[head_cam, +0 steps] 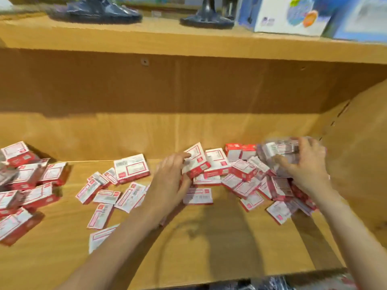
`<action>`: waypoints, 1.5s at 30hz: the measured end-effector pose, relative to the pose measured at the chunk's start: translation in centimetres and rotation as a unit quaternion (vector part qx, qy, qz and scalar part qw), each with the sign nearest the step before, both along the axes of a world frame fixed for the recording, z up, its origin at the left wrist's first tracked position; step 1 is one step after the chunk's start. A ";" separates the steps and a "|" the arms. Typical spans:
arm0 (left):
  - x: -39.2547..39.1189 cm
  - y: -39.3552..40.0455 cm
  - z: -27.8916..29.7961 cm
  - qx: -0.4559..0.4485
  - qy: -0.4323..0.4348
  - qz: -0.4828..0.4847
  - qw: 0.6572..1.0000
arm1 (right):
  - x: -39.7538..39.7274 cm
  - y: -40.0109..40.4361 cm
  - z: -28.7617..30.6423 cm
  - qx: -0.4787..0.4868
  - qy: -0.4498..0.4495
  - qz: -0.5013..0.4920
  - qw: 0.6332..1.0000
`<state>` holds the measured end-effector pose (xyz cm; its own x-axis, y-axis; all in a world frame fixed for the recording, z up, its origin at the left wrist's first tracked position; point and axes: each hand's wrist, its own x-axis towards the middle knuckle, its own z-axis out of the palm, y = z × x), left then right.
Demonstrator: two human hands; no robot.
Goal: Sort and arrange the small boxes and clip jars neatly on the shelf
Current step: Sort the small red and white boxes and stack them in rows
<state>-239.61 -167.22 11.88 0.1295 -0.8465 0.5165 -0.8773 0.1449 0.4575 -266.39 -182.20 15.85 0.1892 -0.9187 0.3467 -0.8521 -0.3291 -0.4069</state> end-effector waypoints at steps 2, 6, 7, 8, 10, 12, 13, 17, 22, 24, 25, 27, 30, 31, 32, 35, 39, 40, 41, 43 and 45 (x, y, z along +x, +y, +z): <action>-1.6 -1.2 0.1 0.013 0.004 -0.004 1.000 | -0.3 -1.2 -0.5 0.027 0.012 0.010 1.000; -5.7 -3.7 -0.1 0.020 -0.007 -0.007 1.000 | -0.5 -3.1 -0.5 0.053 0.065 0.071 0.994; -6.5 -4.3 -0.2 0.019 -0.016 -0.007 1.000 | -0.5 -3.2 -0.5 0.058 0.067 0.092 0.992; -7.2 -4.7 -0.2 0.014 -0.022 -0.006 1.000 | -0.6 -3.2 -0.5 0.055 0.064 0.113 0.990; -8.4 -5.6 -0.1 0.006 -0.031 -0.014 0.999 | -0.7 -2.9 -0.8 0.042 0.051 0.155 0.986; -9.5 -6.3 0.2 0.019 -0.046 -0.042 0.998 | -1.2 -2.6 -1.1 0.048 -0.006 0.197 0.979; -10.0 -6.7 0.2 0.034 -0.055 -0.059 0.996 | -1.6 -2.4 -1.2 0.055 -0.037 0.212 0.975; -11.1 -8.9 0.5 0.064 -0.063 -0.072 0.993 | -3.8 -2.6 -1.3 0.061 -0.038 0.218 0.973; -11.9 -12.1 1.0 0.059 -0.071 -0.099 0.991 | -4.3 -3.1 -1.2 0.058 0.015 0.208 0.976; -12.1 -12.7 1.2 0.053 -0.059 -0.098 0.992 | -3.2 -3.6 -0.5 0.104 -0.017 0.213 0.971; -12.2 -12.7 1.2 0.046 -0.061 -0.090 0.993 | -2.6 -3.9 -0.2 0.116 -0.024 0.213 0.970; -11.9 -12.2 1.2 0.022 -0.063 -0.072 0.995 | -1.6 -4.4 0.1 0.125 -0.020 0.209 0.970; -10.7 -10.0 1.4 -0.029 -0.002 -0.037 0.999 | -0.5 -4.9 0.2 0.149 0.017 0.199 0.968; -10.1 -9.3 1.4 -0.046 0.022 -0.020 0.998 | -0.2 -4.9 0.2 0.151 0.024 0.196 0.969; -9.4 -8.5 1.4 -0.057 0.049 -0.001 0.997 | 0.0 -4.9 0.4 0.146 0.024 0.191 0.970; -6.9 -6.8 1.7 -0.073 0.143 0.056 0.985 | 1.2 -4.2 1.8 0.090 -0.037 0.198 0.975; -4.1 -5.2 3.0 -0.114 0.248 0.124 0.954 | 5.2 -2.5 4.2 0.046 -0.181 0.306 0.933; -3.5 -4.6 3.3 -0.120 0.265 0.140 0.946 | 6.7 -2.0 4.4 0.051 -0.187 0.321 0.927; -2.7 -3.9 3.4 -0.124 0.280 0.156 0.939 | 8.1 -1.4 4.4 0.061 -0.190 0.329 0.923; -0.7 -2.0 3.4 -0.127 0.281 0.190 0.932 | 11.1 -0.2 4.1 0.086 -0.195 0.342 0.915; 1.6 0.5 3.4 -0.137 0.263 0.220 0.929 | 14.2 1.2 3.5 0.112 -0.195 0.362 0.905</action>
<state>-237.99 -166.73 15.30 0.7274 -0.4982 0.4718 -0.5451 -0.0019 0.8384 -252.19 -181.02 19.37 0.6730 -0.6587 0.3364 -0.2239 -0.6150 -0.7561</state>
